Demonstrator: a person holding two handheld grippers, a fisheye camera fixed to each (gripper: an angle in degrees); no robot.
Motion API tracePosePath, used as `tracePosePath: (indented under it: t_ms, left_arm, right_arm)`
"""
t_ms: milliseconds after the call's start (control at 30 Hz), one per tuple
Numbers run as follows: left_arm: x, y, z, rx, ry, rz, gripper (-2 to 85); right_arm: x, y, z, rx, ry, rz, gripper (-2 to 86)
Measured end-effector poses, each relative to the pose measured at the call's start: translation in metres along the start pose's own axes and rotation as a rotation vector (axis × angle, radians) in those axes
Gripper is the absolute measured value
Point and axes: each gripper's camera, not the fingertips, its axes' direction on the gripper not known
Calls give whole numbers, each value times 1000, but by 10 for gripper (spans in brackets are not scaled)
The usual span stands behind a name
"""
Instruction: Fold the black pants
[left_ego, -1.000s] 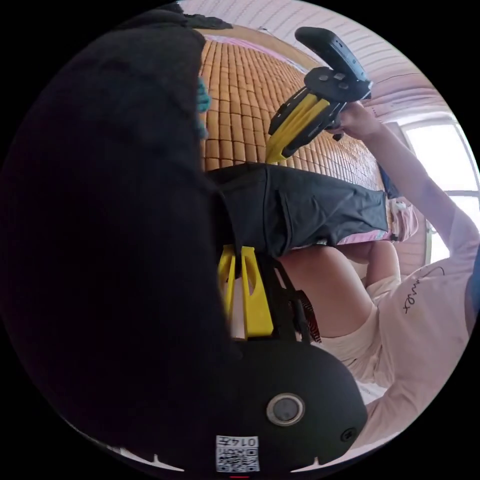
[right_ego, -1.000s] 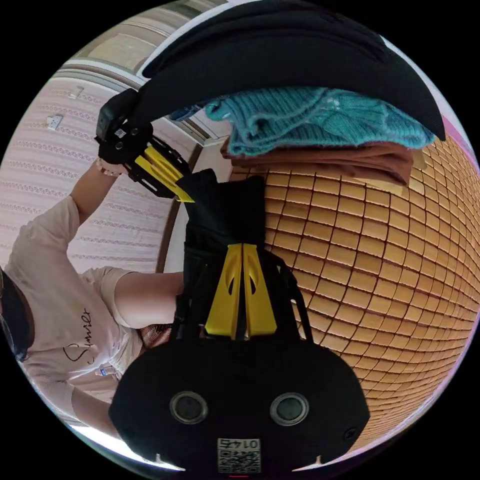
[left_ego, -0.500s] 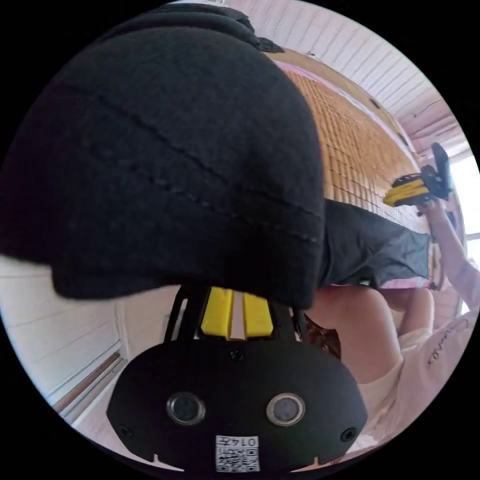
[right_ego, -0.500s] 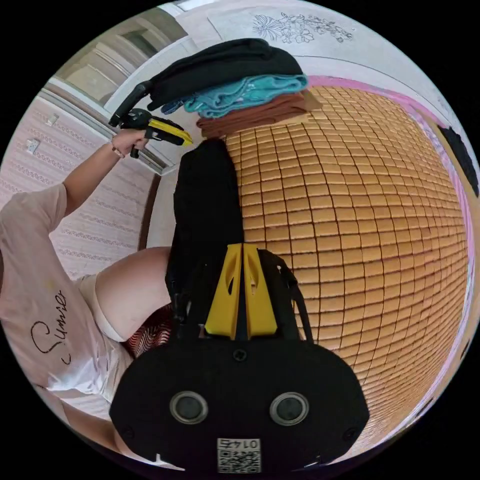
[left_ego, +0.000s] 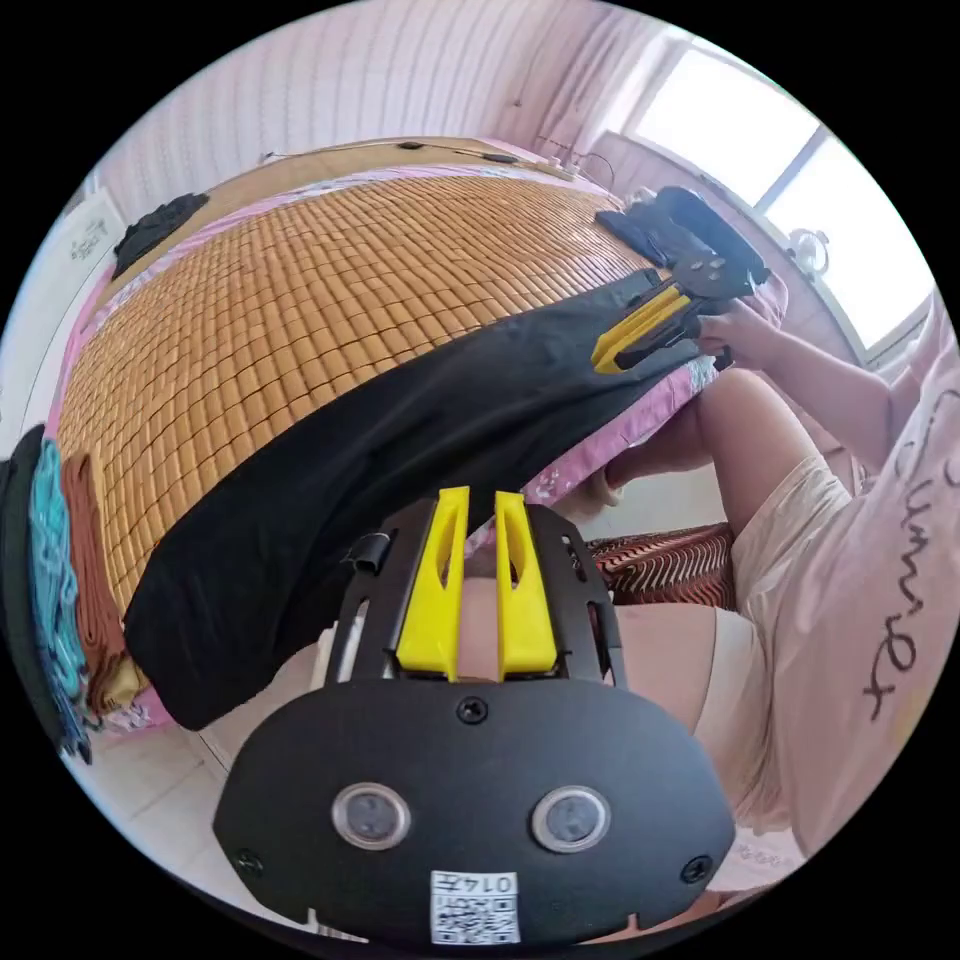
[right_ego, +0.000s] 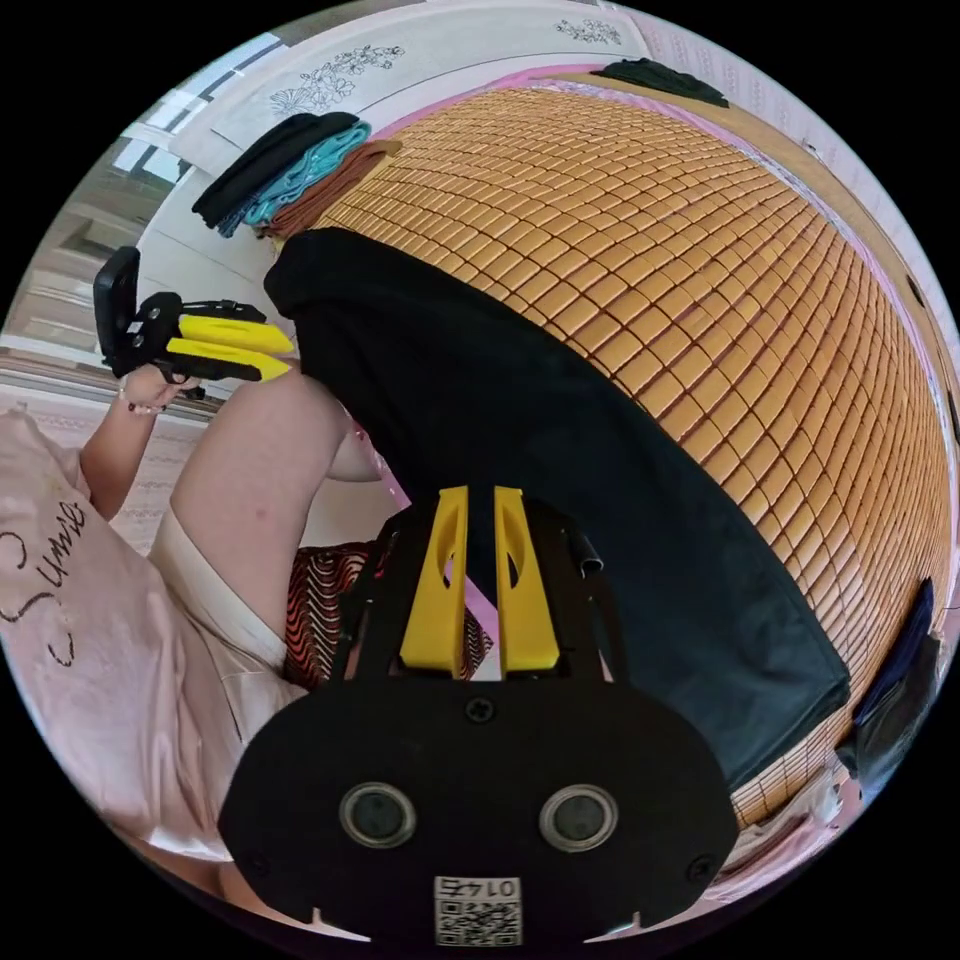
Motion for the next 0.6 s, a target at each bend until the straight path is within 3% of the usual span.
tracePosePath:
  t_ms: [233,600]
  left_arm:
    - [37,-67,71,-204,-53,108,16]
    - [75,-82,68,-235,19,201,-10]
  right_arm:
    - [13,91,-19,67,43,65,67]
    - [48,212,-50,115,51,134,75]
